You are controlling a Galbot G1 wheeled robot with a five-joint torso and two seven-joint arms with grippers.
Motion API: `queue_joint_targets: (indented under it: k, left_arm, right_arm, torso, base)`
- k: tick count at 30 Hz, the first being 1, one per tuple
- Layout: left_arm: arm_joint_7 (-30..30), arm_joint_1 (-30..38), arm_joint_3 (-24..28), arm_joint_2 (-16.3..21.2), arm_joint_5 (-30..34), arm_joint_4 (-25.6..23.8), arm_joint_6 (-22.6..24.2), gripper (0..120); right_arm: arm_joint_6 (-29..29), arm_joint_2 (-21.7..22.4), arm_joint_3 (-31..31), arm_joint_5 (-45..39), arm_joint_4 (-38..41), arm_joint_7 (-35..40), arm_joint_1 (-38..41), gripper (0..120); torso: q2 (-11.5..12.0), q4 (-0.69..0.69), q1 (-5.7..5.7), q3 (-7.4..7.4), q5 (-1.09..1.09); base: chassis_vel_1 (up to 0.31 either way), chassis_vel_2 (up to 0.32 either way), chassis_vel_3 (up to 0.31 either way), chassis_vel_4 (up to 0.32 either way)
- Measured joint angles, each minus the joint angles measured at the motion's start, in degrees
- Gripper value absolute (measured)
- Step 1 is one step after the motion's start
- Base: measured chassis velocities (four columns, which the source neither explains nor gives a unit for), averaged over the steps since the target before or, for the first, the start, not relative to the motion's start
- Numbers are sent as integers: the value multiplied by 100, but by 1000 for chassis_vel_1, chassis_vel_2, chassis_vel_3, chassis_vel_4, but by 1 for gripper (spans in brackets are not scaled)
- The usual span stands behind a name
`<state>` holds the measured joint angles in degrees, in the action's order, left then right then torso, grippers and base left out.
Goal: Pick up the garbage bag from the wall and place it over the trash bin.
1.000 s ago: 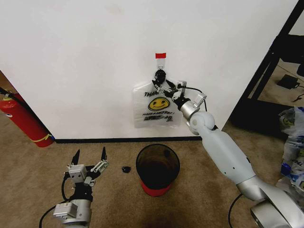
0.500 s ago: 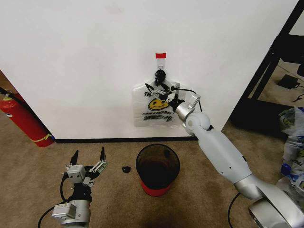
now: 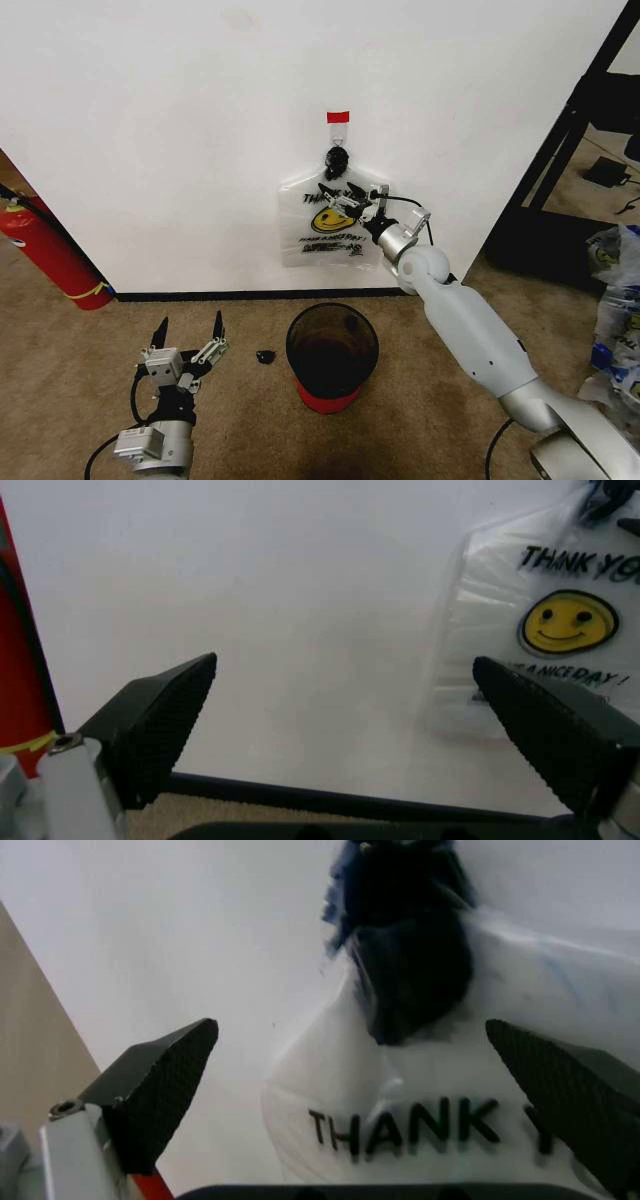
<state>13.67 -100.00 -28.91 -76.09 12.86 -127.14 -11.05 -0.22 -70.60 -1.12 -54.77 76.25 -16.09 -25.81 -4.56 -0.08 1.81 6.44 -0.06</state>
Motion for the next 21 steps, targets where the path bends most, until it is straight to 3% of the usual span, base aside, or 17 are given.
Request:
queue_joint_targets:
  k: [6,13,15,20,21]
  left_arm:
    - [0,-34,-35,9,21,-21,-9,100]
    - [0,-43,-10,-2,21,-22,-27,100]
    - [0,-39,-8,1,20,-18,-29,100]
    - [0,-21,-7,18,24,6,-34,100]
    - [0,-21,-7,18,24,6,-34,100]
  right_arm:
    - [45,-90,-33,13,-65,34,97,88]
    - [26,-145,17,44,-136,79,119,59]
    - [24,-145,38,45,-136,87,111,56]
    - [16,-118,126,45,-141,139,63,32]
    - [16,-118,126,45,-141,139,63,32]
  torso:
    - [0,1,0,0,0]
    - [0,0,0,0,0]
    - [0,0,0,0,0]
    - [0,0,0,0,0]
    - [0,0,0,0,0]
  base:
    - [0,0,0,0]
    - [0,0,0,0]
    - [0,0,0,0]
    - [0,0,0,0]
    - [0,0,0,0]
